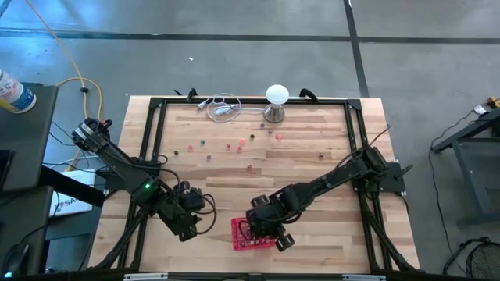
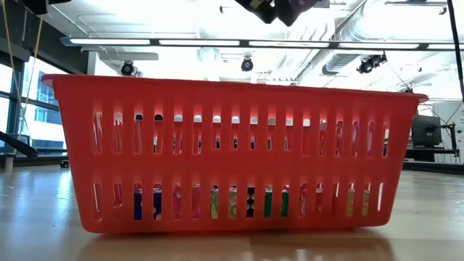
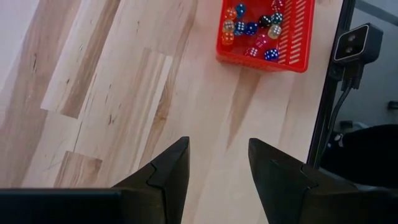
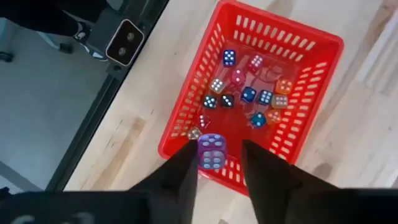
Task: Pick & Place Dice
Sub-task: Put the purple dice into the red bin, then put the black dice into the red bin
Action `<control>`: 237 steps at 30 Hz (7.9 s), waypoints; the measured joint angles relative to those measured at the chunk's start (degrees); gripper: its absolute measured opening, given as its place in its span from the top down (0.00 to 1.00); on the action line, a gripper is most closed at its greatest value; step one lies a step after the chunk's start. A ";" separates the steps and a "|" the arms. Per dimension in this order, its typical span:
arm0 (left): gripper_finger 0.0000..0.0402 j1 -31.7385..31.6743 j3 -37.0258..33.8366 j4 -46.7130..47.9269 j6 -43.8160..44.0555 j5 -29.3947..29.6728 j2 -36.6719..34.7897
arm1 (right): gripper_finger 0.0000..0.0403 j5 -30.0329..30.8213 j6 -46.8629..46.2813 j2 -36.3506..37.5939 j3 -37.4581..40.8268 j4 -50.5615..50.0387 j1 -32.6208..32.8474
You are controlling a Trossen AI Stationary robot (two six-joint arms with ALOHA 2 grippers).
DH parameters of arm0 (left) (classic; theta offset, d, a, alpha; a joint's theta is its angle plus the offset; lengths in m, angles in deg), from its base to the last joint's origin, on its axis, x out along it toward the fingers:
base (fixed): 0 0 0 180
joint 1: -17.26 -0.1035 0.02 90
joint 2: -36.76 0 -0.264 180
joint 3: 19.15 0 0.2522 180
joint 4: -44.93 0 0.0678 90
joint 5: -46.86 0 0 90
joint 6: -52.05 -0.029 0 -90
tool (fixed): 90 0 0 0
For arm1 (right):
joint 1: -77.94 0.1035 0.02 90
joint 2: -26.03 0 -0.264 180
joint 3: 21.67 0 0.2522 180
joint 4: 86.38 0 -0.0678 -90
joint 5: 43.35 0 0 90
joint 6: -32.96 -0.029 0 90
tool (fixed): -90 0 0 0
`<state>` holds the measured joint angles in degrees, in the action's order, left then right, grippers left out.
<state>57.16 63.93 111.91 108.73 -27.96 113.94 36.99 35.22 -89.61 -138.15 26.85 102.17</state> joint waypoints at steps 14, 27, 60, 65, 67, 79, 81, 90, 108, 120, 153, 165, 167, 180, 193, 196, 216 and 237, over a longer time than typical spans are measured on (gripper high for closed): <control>0.61 -0.07 -0.02 -1.13 -1.31 2.36 0.45 | 0.53 -4.08 3.53 0.00 2.51 5.41 -1.73; 0.61 -7.06 -0.02 13.35 15.26 -1.96 0.44 | 0.62 4.63 -15.77 3.82 2.53 -9.06 -0.42; 0.61 -67.59 -19.56 18.70 -30.15 -16.42 1.99 | 0.63 7.26 -32.63 4.13 2.51 -17.48 2.73; 0.61 -70.18 -23.73 12.43 -30.15 -16.06 1.99 | 0.63 7.91 -32.47 4.35 2.51 -18.81 2.09; 0.61 -71.25 -24.37 11.12 -30.18 -15.59 1.99 | 0.63 7.91 -32.42 4.35 2.51 -19.13 1.78; 0.61 -78.53 -24.55 9.24 -36.51 -11.06 1.97 | 0.63 8.05 -30.35 4.35 2.51 -20.03 -0.05; 0.61 -79.29 -24.55 8.77 -37.38 -11.07 1.97 | 0.63 7.95 -30.31 4.37 2.51 -20.07 -0.38; 0.61 -80.78 -25.05 7.74 -38.42 -12.44 2.03 | 0.63 7.82 -29.28 4.37 2.51 -20.07 -1.46; 0.61 -80.78 -25.73 5.64 -32.89 -13.85 2.12 | 0.63 9.02 -27.49 4.37 2.51 -20.06 -1.88; 0.61 -80.78 -27.69 5.18 -21.85 -13.09 2.12 | 0.63 9.59 -26.38 4.37 2.51 -20.10 -1.90; 0.61 -78.46 -30.23 -1.23 -17.65 -15.11 2.44 | 0.63 9.69 -24.92 4.37 2.51 -20.48 -2.09; 0.61 -74.86 -29.97 -1.25 -17.58 -14.17 5.92 | 0.63 9.52 -24.87 4.39 2.51 -20.27 -2.23; 0.61 -74.80 -29.97 -1.46 -17.56 -13.16 5.92 | 0.63 9.53 -24.87 4.37 2.51 -20.27 -2.23; 0.79 -74.47 -30.12 -2.76 -19.16 -13.11 6.01 | 0.63 9.52 -24.89 4.39 2.51 -20.46 -2.10; 0.89 -70.79 -30.06 0.96 -22.48 -17.69 1.33 | 0.63 9.62 -25.03 4.39 2.51 -20.83 -1.73; 0.89 -66.44 -29.38 -0.39 -24.50 -27.58 -5.15 | 0.63 9.36 -25.69 4.39 2.51 -20.95 -1.68; 0.89 -17.42 -20.01 -43.57 -14.99 -11.91 -9.58 | 0.63 5.92 -45.34 4.39 2.49 -21.27 1.08; 0.89 -13.86 -0.35 -30.07 -23.18 -5.47 11.32 | 0.63 5.07 -55.99 4.42 2.49 -21.36 11.52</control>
<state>43.30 63.58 81.84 85.55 -33.43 125.26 42.06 -20.77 -85.19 -135.66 5.49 113.69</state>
